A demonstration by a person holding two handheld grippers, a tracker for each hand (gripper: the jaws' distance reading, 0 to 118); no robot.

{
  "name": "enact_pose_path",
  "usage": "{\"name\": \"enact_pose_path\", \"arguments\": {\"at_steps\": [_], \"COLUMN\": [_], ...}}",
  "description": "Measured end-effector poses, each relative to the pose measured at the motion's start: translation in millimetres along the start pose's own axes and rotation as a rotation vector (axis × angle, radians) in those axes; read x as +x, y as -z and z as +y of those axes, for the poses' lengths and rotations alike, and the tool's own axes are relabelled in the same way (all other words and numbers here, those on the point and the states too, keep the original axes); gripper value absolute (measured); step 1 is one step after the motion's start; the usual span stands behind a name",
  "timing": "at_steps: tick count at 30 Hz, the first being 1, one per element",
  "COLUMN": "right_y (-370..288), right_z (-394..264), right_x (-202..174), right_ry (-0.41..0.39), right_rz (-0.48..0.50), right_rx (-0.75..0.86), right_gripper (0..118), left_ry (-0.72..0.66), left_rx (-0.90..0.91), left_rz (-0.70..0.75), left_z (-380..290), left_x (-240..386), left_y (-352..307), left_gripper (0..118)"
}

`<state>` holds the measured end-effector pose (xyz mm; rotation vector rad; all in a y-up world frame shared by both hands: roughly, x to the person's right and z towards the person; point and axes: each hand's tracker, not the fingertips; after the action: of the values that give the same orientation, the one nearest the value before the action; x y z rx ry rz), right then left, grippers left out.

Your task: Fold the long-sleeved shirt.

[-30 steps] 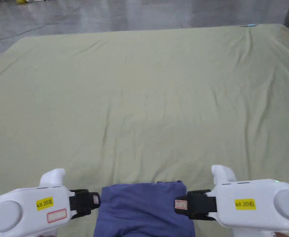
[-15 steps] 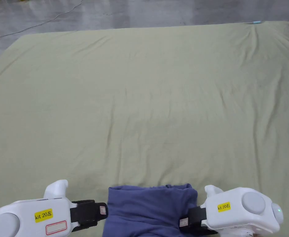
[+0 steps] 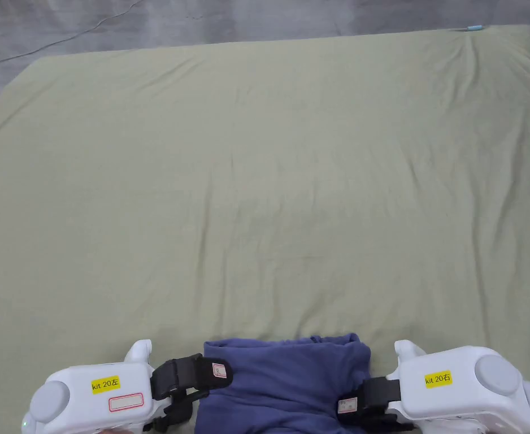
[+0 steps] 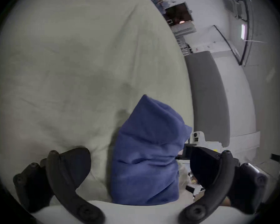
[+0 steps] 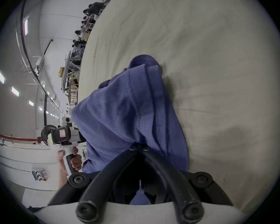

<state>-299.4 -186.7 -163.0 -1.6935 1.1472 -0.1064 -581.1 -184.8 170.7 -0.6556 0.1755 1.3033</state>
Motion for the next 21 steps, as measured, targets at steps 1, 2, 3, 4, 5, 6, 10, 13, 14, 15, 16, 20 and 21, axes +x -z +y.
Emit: {"name": "enact_pose_path", "arguments": {"at_steps": [1, 2, 3, 4, 5, 6, 10, 13, 14, 15, 16, 20, 21], "right_y": [0.8, 1.1, 1.5, 2.0, 2.4, 2.7, 2.6, 2.2, 1.7, 0.6, -1.1, -11.1, -11.7], "right_z": [-0.1, 0.1, 0.4, 1.1, 1.3, 1.7, 1.4, -1.0, -1.5, -2.6, -5.0, -16.7, -20.1], "right_x": [0.2, 0.4, 0.7, 1.1, 0.5, 0.5, 0.0, 0.8, 0.7, -0.4, -4.0, -43.2, -61.0], "right_ry": [0.004, 0.007, 0.009, 0.011, 0.014, 0.016, 0.015, 0.013, 0.017, 0.018, 0.009, -0.078, -0.123], "right_rz": [0.003, 0.006, 0.008, 0.010, 0.012, 0.012, 0.008, 0.009, 0.011, 0.012, 0.007, -0.093, -0.126], "right_rx": [0.000, 0.000, -0.001, -0.003, -0.005, -0.007, -0.008, 0.001, 0.004, 0.007, 0.015, 0.078, 0.095], "right_gripper": [0, 0, 0, 0, 0, 0, 0, 0, 0, 0, 0, 0, 0], "left_ry": [-0.017, -0.023, -0.024, -0.018, -0.029, -0.043, -0.041, -0.137, -0.111, -0.100, -0.053, 0.008, 0.030], "left_rx": [0.021, 0.022, 0.000, -0.031, -0.055, -0.084, -0.116, -0.118, -0.121, -0.124, -0.114, -0.108, -0.108], "left_rz": [-0.032, -0.073, -0.106, -0.145, -0.186, -0.211, -0.116, -0.189, -0.173, -0.158, -0.101, -0.012, 0.015], "left_z": [-2.5, -8.8, -10.7, -12.8, -13.0, -11.6, -13.2, -11.6, -14.2, -15.5, -16.3, -12.3, -9.3], "left_x": [-1.5, -1.9, -2.4, -2.0, -3.7, -6.4, 0.8, -13.0, -9.7, -4.5, 0.3, 24.1, 29.8], "left_y": [1.4, -0.1, 3.8, 10.0, 18.2, 26.7, 56.3, 53.9, 48.2, 45.7, 41.8, 22.2, 14.7], "left_gripper": [118, 118, 117, 114, 101, 81, 20, 20, 19, 19, 18, 15, 14]}}
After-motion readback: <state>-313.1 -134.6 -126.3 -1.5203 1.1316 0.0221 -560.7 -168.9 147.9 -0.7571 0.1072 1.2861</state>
